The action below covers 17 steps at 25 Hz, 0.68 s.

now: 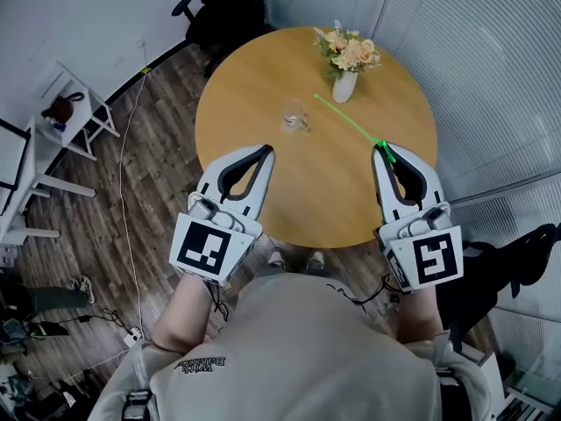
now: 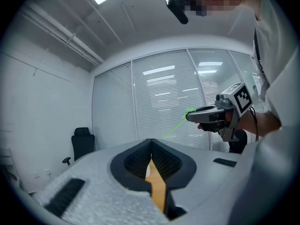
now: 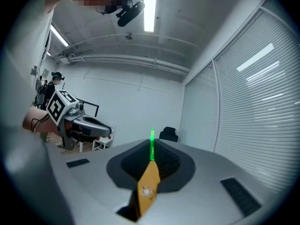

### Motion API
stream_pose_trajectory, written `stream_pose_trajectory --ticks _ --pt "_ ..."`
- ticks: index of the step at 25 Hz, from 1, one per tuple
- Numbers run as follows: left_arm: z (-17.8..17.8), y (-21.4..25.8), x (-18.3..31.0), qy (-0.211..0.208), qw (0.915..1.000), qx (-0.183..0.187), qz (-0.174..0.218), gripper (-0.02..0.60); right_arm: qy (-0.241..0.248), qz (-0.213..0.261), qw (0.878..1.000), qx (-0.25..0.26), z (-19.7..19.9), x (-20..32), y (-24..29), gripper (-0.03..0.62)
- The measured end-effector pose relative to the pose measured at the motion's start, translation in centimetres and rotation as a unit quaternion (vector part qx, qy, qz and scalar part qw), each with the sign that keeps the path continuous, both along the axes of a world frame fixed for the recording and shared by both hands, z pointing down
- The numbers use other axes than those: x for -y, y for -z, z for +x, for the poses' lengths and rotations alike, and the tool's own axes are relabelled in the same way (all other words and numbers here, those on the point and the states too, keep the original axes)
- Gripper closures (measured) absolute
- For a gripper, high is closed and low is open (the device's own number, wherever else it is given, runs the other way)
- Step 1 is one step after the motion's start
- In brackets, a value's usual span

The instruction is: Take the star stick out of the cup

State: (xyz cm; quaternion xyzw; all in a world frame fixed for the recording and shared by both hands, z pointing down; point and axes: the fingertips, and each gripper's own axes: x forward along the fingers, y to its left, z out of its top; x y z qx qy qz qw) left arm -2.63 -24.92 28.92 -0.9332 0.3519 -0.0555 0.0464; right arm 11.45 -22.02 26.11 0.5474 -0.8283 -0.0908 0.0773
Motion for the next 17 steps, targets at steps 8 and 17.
stream_pose_trajectory --ticks 8,17 --pt "-0.43 -0.09 -0.05 0.003 1.0 0.002 -0.001 0.56 0.006 -0.001 1.0 -0.003 -0.65 0.09 -0.09 0.557" --pt "-0.77 -0.28 -0.04 0.006 1.0 0.002 -0.001 0.56 0.003 0.002 1.0 -0.015 -1.04 0.13 -0.49 0.557"
